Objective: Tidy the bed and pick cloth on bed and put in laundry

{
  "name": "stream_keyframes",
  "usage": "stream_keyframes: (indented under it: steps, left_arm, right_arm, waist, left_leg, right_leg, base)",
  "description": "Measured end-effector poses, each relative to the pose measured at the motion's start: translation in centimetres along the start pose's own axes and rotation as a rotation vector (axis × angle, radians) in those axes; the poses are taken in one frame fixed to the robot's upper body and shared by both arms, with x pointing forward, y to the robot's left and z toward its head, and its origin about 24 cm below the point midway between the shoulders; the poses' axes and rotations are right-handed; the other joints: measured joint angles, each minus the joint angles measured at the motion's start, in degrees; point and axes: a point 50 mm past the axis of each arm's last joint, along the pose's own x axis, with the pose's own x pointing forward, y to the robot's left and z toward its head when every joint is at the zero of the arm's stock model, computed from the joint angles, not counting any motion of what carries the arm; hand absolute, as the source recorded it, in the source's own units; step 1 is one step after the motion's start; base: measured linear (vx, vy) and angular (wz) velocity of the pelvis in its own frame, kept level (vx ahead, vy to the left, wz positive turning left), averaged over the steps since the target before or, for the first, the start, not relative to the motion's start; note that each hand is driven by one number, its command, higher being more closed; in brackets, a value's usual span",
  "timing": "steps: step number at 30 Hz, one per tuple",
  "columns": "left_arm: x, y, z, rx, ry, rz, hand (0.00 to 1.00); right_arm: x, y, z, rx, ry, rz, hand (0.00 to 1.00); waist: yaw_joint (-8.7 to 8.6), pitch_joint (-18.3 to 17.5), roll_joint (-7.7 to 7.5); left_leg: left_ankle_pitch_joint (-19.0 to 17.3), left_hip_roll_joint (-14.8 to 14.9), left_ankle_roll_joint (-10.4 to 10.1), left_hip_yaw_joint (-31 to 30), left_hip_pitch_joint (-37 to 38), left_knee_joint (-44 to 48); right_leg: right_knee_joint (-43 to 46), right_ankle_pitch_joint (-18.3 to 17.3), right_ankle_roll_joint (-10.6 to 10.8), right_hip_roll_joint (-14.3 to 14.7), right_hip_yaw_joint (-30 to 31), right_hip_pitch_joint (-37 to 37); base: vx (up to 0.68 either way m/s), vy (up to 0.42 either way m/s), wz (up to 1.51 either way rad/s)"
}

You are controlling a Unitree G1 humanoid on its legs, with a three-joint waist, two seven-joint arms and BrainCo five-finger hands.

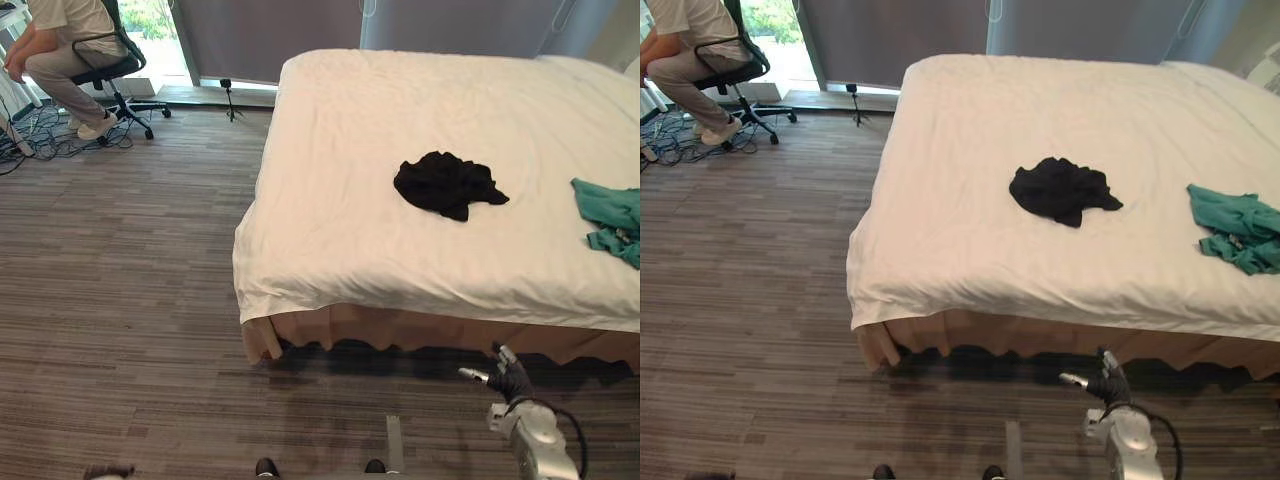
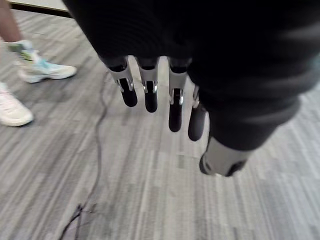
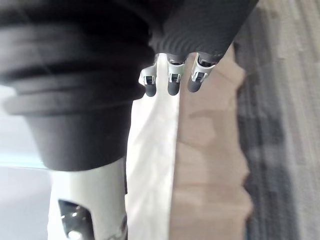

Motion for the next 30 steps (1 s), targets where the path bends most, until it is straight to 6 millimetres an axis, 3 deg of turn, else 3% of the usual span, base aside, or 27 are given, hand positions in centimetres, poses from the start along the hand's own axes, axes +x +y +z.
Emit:
stream_keyframes:
  steps: [4,5,8,11,14,16,21,26,27,28,30]
  left_arm:
    - [-0.3,-0.5,-1.1,-0.013,-0.02,-0.018,0.0]
    - [-0.5,-1.2,-1.1,-0.021,-0.044,-0.054,0.0]
    - [-1.1,-3.2,0.0,-0.006,-0.106,-0.134,0.0]
    - [-2.5,-7.0,1.4,-0.001,-0.179,-0.273,0.0]
    - [-3.9,-9.7,3.1,0.029,-0.256,-0.365,0.0]
    - [-4.4,-10.7,4.2,0.031,-0.29,-0.402,0.0]
    - [-6.2,-12.6,9.3,-0.008,-0.456,-0.497,0.0]
    - [-8.9,-13.3,15.4,-0.121,-0.662,-0.561,0.0]
    - [-9.2,-13.3,15.8,-0.134,-0.678,-0.569,0.0]
    - [-10.2,-13.8,16.7,-0.171,-0.716,-0.606,0.0]
    - [-10.9,-14.3,17.0,-0.192,-0.729,-0.636,0.0]
  right_arm:
    - [1.6,0.8,5.0,-0.105,-0.164,0.11,1.0]
    - [2.2,2.7,8.2,-0.161,-0.276,0.22,1.0]
    - [2.5,6.4,12.8,-0.237,-0.43,0.414,1.0]
    - [1.7,11.5,19.0,-0.329,-0.617,0.661,1.0]
    - [0.8,14.8,22.8,-0.361,-0.705,0.799,1.0]
    - [0.3,16.2,24.1,-0.383,-0.736,0.844,1.0]
    - [-2.3,22.5,28.1,-0.441,-0.825,0.969,1.0]
    - [-3.1,23.9,33.6,-0.429,-0.914,0.844,1.0]
    - [-3.1,23.8,34.0,-0.429,-0.919,0.829,1.0]
    - [-3.2,23.5,35.1,-0.428,-0.935,0.78,1.0]
    - [-2.9,23.1,35.4,-0.429,-0.929,0.748,1.0]
  waist:
    - [0.04,-0.6,0.38]
    - [0.04,-0.6,0.96]
    - [-0.1,-0.7,1.43]
    - [0.24,0.0,0.76]
    - [1.57,1.3,-0.68]
    - [2.29,2.3,-1.02]
    - [3.64,9.2,-1.06]
    - [5.56,20.9,-0.35]
    - [5.75,21.9,-0.02]
    - [5.9,23.8,1.28]
    - [6.19,24.5,2.5]
  left_leg:
    - [0.0,-0.3,0.1,-0.4,0.4,0.0]
    - [-0.1,-0.4,0.2,-0.3,0.5,0.0]
    - [-0.1,-0.6,0.3,-0.5,-0.7,0.0]
    - [0.4,-1.1,0.9,-1.4,-2.6,0.0]
    - [0.9,-1.2,1.3,-2.2,-3.5,0.0]
    - [1.1,-1.3,1.6,-2.7,-4.1,0.0]
    - [2.1,-1.4,2.6,-5.5,-7.6,1.1]
    - [4.5,-1.2,3.4,-7.3,-13.5,1.2]
    - [4.7,-1.3,3.5,-7.5,-14.1,1.2]
    - [5.4,-1.7,3.9,-8.4,-16.6,1.1]
    - [5.7,-2.0,4.2,-8.9,-18.1,1.1]
  right_leg:
    - [-0.2,0.4,0.0,0.0,1.0,-0.1]
    - [-1.0,0.8,0.0,0.1,1.4,-0.1]
    - [-1.9,1.7,0.1,0.2,1.5,-1.1]
    - [-2.3,2.7,-0.1,0.2,1.5,-2.6]
    - [-3.1,3.4,-0.2,0.3,0.9,-2.7]
    - [-3.6,3.9,-0.3,0.3,0.4,-2.8]
    - [-3.5,4.4,-0.8,0.2,-1.8,-4.0]
    - [-1.3,5.4,-1.6,-0.1,-3.2,-9.8]
    - [-1.1,5.5,-1.6,-0.2,-3.3,-10.4]
    - [-0.9,5.9,-1.6,-0.5,-4.2,-12.4]
    - [-0.9,6.2,-1.4,-0.8,-4.7,-13.7]
  base:
    - [-0.03,-0.002,-0.08]
    - [-0.07,-0.008,-0.17]
    - [-0.06,-0.016,-0.08]
    - [-0.03,-0.008,0.05]
    - [0.01,-0.017,0.13]
    - [0.02,-0.013,0.17]
    - [-0.02,-0.007,0.23]
    - [-0.1,0.014,0.18]
    - [-0.09,0.04,0.24]
    - [-0.06,0.038,0.26]
    - [-0.02,0.043,0.23]
